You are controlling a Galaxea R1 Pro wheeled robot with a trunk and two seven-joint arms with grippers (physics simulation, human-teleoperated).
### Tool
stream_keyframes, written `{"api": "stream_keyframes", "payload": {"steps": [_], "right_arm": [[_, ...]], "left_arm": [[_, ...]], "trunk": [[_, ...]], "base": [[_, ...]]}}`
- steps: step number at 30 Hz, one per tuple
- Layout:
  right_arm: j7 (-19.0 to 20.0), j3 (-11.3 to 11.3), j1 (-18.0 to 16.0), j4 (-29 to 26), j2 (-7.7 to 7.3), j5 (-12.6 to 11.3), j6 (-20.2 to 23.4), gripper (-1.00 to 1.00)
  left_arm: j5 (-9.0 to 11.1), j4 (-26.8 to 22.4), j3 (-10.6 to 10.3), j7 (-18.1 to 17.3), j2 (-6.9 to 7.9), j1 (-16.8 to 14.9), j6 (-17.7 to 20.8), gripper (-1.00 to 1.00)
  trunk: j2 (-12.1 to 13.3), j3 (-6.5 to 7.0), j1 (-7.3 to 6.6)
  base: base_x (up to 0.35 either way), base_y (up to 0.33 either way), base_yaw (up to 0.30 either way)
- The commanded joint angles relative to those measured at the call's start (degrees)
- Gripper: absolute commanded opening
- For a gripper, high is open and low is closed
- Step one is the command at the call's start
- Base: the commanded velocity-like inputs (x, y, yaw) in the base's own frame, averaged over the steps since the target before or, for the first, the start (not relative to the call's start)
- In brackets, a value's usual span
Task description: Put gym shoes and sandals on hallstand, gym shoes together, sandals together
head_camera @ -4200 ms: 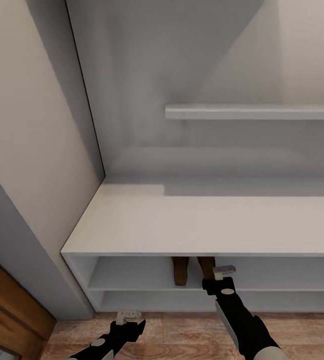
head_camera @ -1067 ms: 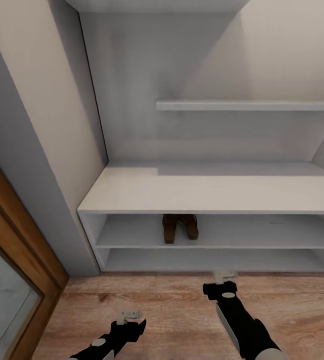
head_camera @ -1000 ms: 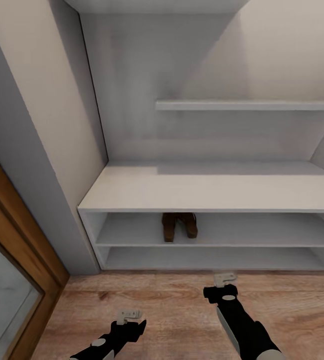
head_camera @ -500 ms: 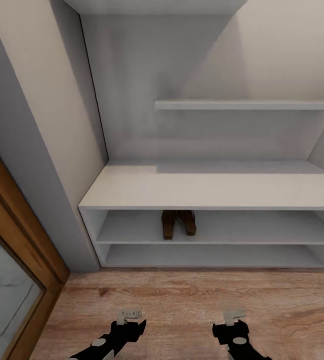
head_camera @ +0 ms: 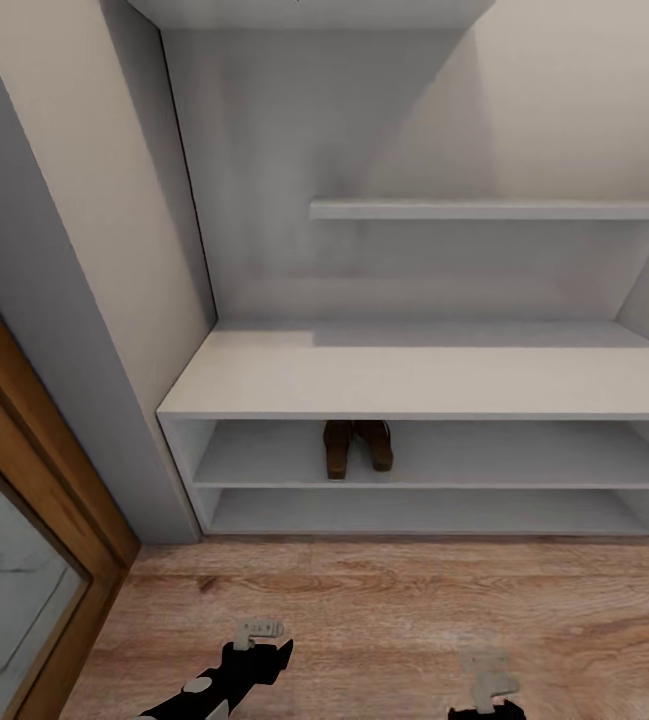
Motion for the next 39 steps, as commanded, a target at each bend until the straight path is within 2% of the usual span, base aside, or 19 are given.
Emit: {"api": "stream_keyframes", "payload": {"steps": [1, 6, 30, 39], "right_arm": [[0.0, 0.18, 0.18, 0.61, -0.02, 0.07, -0.21, 1.0], [-0.01, 0.15, 0.68, 2.13, -0.1, 0.02, -2.83, 1.0], [-0.01, 0.17, 0.74, 2.35, -0.09, 0.02, -3.18, 1.0], [-0.01, 0.17, 0.74, 2.4, -0.03, 0.02, -3.18, 1.0]], "left_arm": [[0.0, 0.01, 0.01, 0.0, 0.0, 0.0, 0.0, 1.0], [0.0, 0.01, 0.08, 0.0, -0.02, 0.0, 0.01, 1.0], [0.0, 0.01, 0.08, 0.06, -0.01, 0.0, 0.01, 1.0], [0.0, 0.01, 0.08, 0.06, 0.0, 0.0, 0.01, 1.0]], "trunk": [[0.0, 0.01, 0.0], [0.0, 0.01, 0.0], [0.0, 0.01, 0.0], [0.0, 0.01, 0.0]], "base": [[0.0, 0.0, -0.041], [0.0, 0.0, -0.195], [0.0, -0.003, -0.291], [0.0, -0.206, -0.225]]}}
